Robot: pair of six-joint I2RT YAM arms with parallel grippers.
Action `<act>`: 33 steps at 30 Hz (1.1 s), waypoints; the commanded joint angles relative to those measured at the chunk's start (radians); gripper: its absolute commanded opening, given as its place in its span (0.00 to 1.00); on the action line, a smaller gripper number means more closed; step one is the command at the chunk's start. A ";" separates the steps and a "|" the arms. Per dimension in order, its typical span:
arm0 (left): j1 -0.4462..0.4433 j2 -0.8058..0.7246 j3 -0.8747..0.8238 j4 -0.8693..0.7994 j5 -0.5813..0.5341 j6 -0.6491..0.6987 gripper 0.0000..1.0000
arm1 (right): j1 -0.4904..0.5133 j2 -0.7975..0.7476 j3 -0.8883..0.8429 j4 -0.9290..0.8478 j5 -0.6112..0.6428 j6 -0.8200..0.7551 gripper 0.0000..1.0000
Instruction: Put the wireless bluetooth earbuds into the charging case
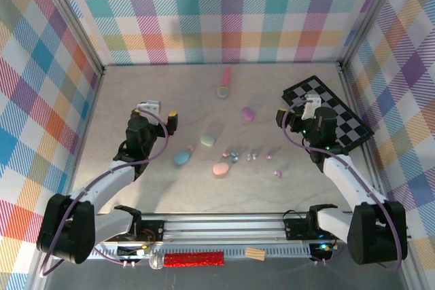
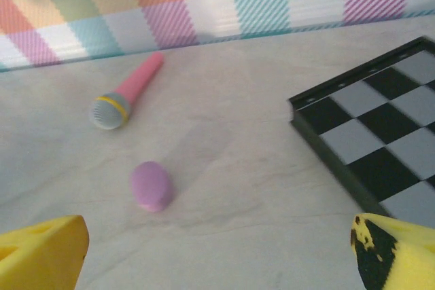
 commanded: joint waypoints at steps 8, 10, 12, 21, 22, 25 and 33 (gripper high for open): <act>-0.243 -0.052 0.139 -0.401 0.358 0.155 1.00 | 0.048 -0.066 0.048 -0.296 -0.306 0.285 0.99; -0.296 -0.029 0.164 -0.465 0.396 0.198 1.00 | 0.077 -0.074 0.039 -0.319 -0.338 0.324 0.99; -0.325 0.001 0.189 -0.532 0.420 0.221 1.00 | 0.113 -0.080 0.028 -0.342 -0.345 0.353 0.99; -0.373 0.120 0.248 -0.699 0.506 0.320 0.94 | 0.229 -0.059 -0.017 -0.366 -0.372 0.463 0.99; -0.383 0.149 0.256 -0.699 0.502 0.331 0.93 | 0.237 -0.054 -0.018 -0.364 -0.369 0.468 0.99; -0.412 0.232 0.275 -0.700 0.494 0.359 0.87 | 0.256 -0.045 -0.037 -0.345 -0.369 0.493 0.99; -0.488 0.432 0.360 -0.699 0.463 0.398 0.78 | 0.264 -0.056 -0.080 -0.333 -0.364 0.541 0.99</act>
